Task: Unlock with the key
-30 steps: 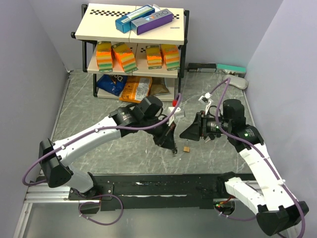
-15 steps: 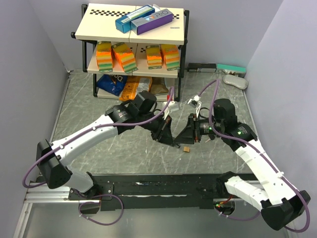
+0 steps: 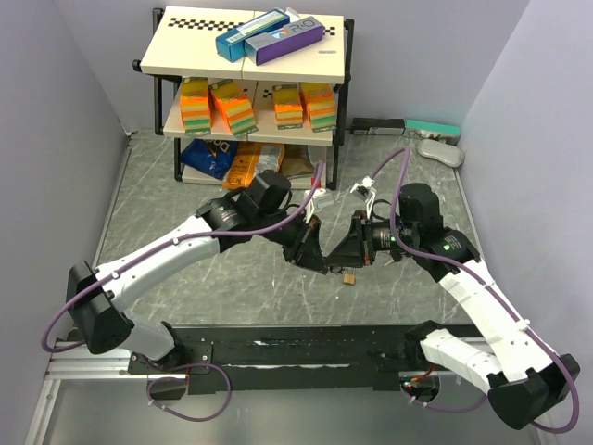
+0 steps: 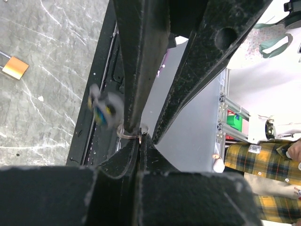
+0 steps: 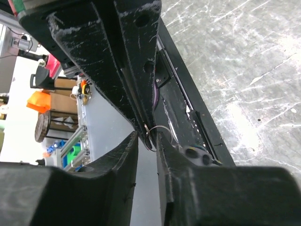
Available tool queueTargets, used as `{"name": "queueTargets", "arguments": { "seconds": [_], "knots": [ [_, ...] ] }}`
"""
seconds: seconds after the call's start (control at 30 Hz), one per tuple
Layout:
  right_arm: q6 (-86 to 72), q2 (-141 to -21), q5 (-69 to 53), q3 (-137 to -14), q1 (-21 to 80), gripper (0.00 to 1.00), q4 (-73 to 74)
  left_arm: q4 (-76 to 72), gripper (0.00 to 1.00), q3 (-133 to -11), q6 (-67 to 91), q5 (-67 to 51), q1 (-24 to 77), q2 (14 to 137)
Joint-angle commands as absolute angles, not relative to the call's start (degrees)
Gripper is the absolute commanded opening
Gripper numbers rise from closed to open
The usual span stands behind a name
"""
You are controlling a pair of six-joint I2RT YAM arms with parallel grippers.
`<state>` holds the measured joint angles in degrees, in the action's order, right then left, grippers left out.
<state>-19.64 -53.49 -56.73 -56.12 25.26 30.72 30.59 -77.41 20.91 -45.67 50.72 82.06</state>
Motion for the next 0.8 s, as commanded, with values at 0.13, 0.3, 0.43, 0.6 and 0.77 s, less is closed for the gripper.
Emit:
{"name": "queueTargets", "arguments": {
  "seconds": [0.13,0.3,0.43,0.6,0.77],
  "knots": [
    [-18.5,-53.3,-59.1,-57.1,25.5,0.17,28.3,22.5,0.01,-76.6,24.2,-50.2,50.0,80.5],
    [-18.7,-53.4,-59.9,-57.1,25.7,0.03,27.6,22.1,0.01,-77.3,23.7,-51.9,50.0,81.2],
    [-18.9,-53.5,-60.0,-57.1,25.6,0.0,26.9,21.6,0.01,-77.2,23.9,-52.4,50.0,81.3],
    [-18.6,-53.2,-59.0,-57.1,25.6,0.0,27.1,20.4,0.03,-76.6,25.6,-51.0,49.6,81.1],
    [-18.4,-51.5,-54.8,-56.3,25.6,0.0,26.8,16.1,0.29,-73.7,31.8,-45.2,47.6,79.0]
  ]
}}
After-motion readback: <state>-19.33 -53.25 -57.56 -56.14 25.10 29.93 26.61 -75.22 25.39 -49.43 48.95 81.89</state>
